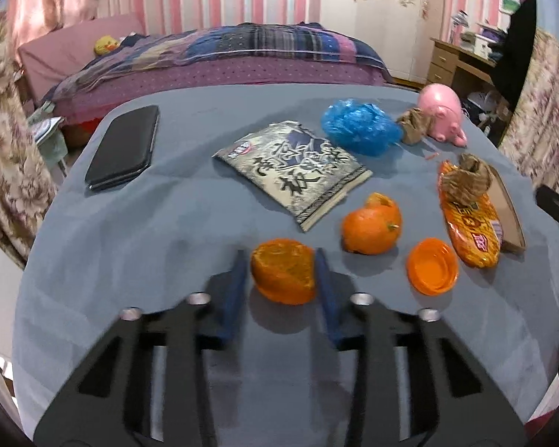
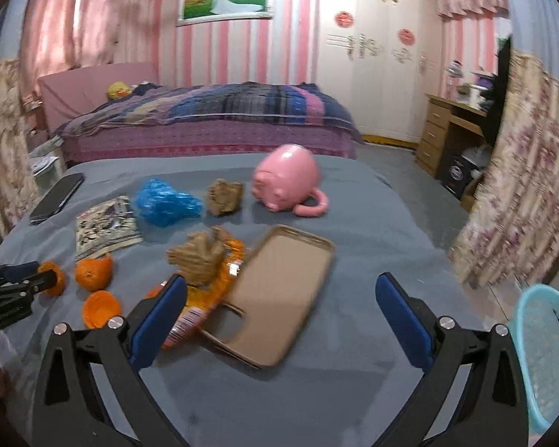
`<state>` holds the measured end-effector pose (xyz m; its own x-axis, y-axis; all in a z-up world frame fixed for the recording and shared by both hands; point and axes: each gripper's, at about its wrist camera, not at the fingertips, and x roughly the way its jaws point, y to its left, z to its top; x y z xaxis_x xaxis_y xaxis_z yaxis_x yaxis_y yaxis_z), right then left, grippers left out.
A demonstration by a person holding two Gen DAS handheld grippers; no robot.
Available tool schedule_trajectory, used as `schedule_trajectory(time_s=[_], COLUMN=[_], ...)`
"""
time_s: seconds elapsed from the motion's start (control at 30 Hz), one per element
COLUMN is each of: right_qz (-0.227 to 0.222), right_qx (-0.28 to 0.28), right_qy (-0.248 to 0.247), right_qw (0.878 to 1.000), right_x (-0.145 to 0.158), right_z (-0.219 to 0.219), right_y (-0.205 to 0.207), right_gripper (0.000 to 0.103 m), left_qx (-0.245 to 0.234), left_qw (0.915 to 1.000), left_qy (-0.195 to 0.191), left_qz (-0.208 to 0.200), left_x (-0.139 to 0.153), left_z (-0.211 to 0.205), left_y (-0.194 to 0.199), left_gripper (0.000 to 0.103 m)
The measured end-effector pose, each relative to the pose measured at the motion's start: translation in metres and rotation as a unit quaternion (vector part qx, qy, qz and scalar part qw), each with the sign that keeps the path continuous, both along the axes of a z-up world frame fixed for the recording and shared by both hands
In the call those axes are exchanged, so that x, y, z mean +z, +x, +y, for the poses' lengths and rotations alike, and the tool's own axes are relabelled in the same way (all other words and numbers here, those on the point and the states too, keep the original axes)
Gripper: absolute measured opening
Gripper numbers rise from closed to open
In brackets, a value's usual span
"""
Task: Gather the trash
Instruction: 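Move the right gripper to the table and grasp the crumpled brown paper bag, then grasp the orange peel with the left gripper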
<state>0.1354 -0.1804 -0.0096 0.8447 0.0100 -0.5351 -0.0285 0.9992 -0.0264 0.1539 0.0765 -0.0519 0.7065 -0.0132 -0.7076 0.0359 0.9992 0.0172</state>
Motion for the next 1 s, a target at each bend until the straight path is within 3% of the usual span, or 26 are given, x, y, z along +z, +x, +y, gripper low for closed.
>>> schedule_trajectory(time_s=[0.13,0.33,0.47,0.53,0.6,0.73,0.87,0.9,0.93,1.0], right_qz=[0.006,0.045,0.077,0.086,0.081,0.054,0.041,0.039,0.037,0.033], right_qx=[0.031,0.060,0.077,0.086,0.091,0.081,0.069,0.066,0.063,0.055], right_qy=[-0.007,-0.007,-0.009,0.000,0.007,0.015,0.026,0.027,0.027,0.031], right_qw=[0.999,0.997,0.994,0.993,0.993,0.995,0.996,0.997,0.997,0.997], right_x=[-0.004,-0.015,-0.027,-0.031,-0.030,-0.020,-0.009,-0.007,-0.006,-0.001], right_z=[0.021,0.040,0.046,0.048,0.047,0.035,0.017,0.012,0.007,-0.006], right_y=[0.015,0.046,0.062,0.065,0.064,0.054,0.043,0.040,0.037,0.029], right_gripper=[0.095,0.073,0.040,0.037,0.035,0.035,0.035,0.035,0.035,0.035], left_qx=[0.008,0.028,0.033,0.033,0.036,0.031,0.033,0.031,0.028,0.023], left_qw=[1.0000,0.9996,0.9994,0.9994,0.9993,0.9994,0.9994,0.9994,0.9994,0.9990], left_qy=[0.002,-0.007,-0.001,-0.001,-0.005,-0.013,-0.010,-0.012,-0.012,-0.013], left_qz=[-0.003,-0.006,-0.004,-0.004,-0.008,-0.011,0.004,0.009,0.017,0.035], left_x=[0.002,0.007,0.005,0.005,0.006,0.007,0.001,-0.001,-0.005,-0.010], left_z=[0.003,0.025,0.032,0.033,0.035,0.034,0.031,0.031,0.030,0.029], left_y=[0.000,-0.002,-0.004,-0.005,-0.007,-0.012,-0.008,-0.007,-0.005,-0.001], left_gripper=[0.019,0.017,0.017,0.030,0.056,0.070,0.070,0.066,0.061,0.035])
